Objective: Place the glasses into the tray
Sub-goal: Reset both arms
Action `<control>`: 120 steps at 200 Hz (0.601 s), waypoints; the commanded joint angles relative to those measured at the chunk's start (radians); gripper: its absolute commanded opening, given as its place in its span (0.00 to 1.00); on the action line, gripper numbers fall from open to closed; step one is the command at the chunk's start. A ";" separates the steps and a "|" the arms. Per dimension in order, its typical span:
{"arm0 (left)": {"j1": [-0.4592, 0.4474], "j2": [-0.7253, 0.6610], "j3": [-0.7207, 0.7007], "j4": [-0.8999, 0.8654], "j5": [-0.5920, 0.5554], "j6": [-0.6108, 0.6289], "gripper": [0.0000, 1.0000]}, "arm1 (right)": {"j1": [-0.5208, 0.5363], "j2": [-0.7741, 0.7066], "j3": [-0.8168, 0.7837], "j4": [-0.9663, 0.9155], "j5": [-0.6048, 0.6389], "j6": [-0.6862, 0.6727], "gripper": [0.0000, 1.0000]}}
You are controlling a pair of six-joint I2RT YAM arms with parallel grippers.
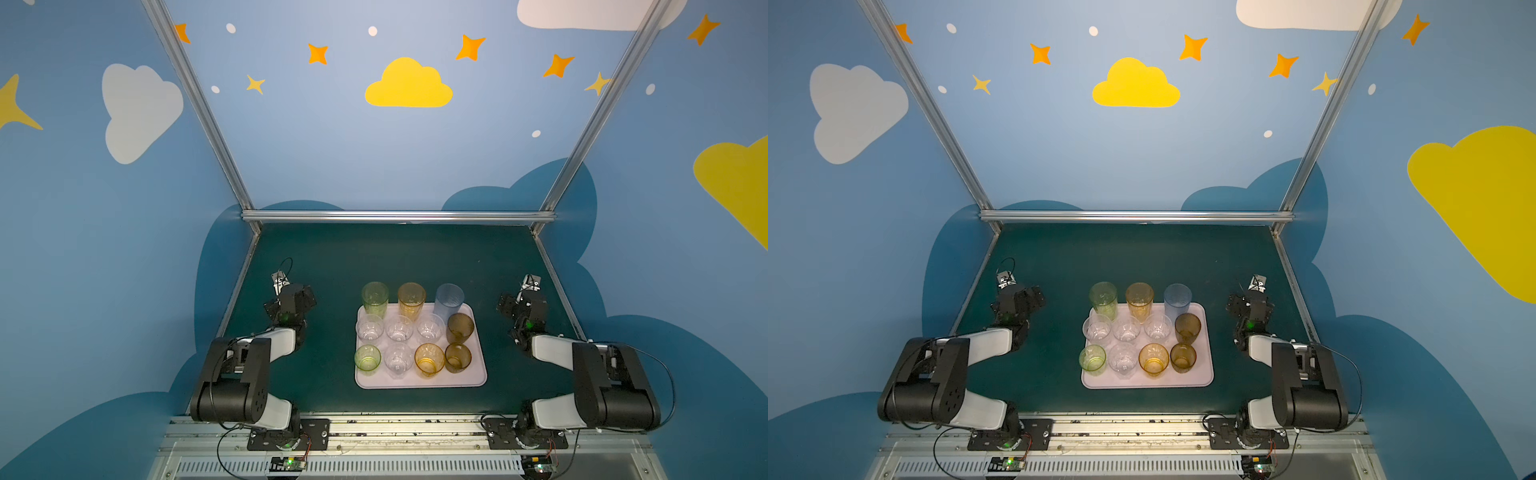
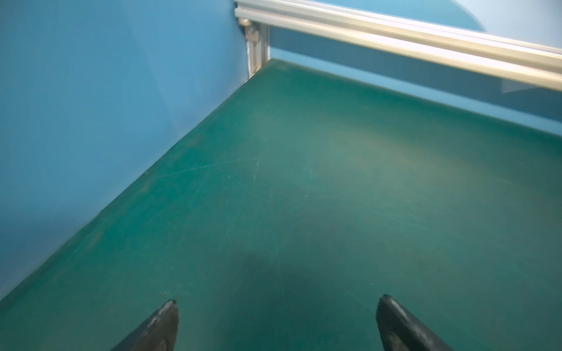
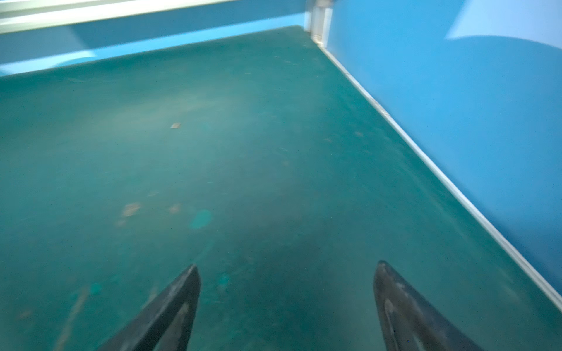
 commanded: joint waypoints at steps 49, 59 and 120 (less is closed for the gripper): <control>-0.024 0.100 -0.112 0.370 0.097 0.100 1.00 | 0.010 0.059 0.003 0.140 -0.169 -0.072 0.88; -0.024 0.077 -0.100 0.311 0.096 0.083 1.00 | 0.008 0.057 0.005 0.133 -0.169 -0.072 0.88; 0.000 0.049 -0.052 0.168 0.111 0.055 1.00 | 0.010 0.057 0.003 0.138 -0.168 -0.074 0.88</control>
